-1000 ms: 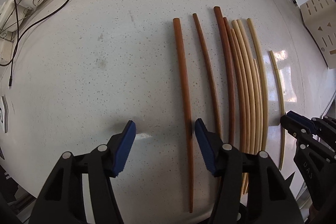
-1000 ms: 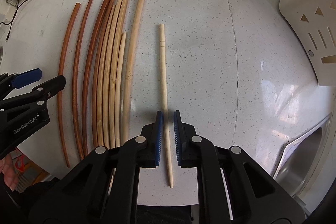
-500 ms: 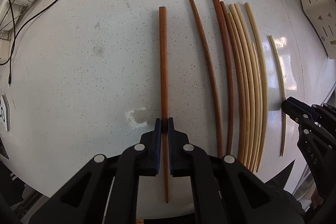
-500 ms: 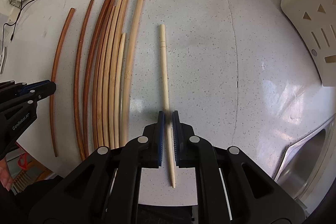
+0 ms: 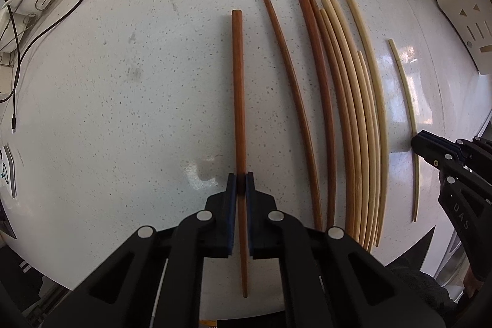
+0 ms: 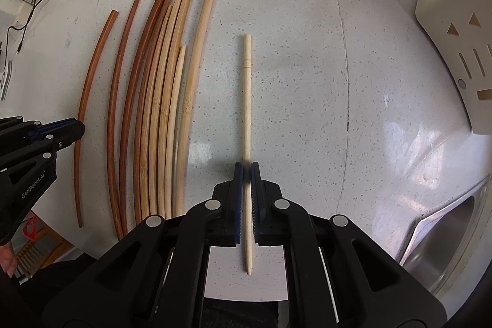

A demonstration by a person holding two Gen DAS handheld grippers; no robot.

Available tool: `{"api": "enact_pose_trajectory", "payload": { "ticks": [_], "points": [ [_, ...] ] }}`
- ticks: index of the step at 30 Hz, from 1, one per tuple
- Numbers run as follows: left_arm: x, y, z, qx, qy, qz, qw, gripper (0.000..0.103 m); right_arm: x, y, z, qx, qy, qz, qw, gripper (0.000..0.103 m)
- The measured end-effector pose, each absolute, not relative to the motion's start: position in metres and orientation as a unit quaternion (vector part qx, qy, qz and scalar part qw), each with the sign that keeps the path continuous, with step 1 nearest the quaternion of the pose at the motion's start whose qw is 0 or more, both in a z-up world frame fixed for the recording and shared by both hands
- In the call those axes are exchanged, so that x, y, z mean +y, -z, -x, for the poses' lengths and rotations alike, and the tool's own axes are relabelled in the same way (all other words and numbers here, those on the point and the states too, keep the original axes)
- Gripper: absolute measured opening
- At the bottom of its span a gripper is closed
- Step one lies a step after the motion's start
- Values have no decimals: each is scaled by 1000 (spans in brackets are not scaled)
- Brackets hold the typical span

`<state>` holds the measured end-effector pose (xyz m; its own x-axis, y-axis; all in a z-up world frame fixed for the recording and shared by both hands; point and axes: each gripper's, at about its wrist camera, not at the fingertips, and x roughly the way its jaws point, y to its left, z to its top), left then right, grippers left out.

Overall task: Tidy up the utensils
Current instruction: 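Lift both held chopsticks up off the counter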

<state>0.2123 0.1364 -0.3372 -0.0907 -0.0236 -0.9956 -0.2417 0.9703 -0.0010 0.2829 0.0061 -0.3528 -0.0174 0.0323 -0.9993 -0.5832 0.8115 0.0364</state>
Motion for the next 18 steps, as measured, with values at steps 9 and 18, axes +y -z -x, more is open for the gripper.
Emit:
{"api": "enact_pose_trajectory", "payload": {
  "ticks": [9, 18],
  "points": [
    [147, 337, -207, 729, -76, 111, 671, 5, -3, 353, -290, 687, -237, 181, 663, 4],
    [145, 334, -199, 723, -68, 113, 678, 5, -18, 343, -290, 682, -230, 157, 676, 4]
  ]
}}
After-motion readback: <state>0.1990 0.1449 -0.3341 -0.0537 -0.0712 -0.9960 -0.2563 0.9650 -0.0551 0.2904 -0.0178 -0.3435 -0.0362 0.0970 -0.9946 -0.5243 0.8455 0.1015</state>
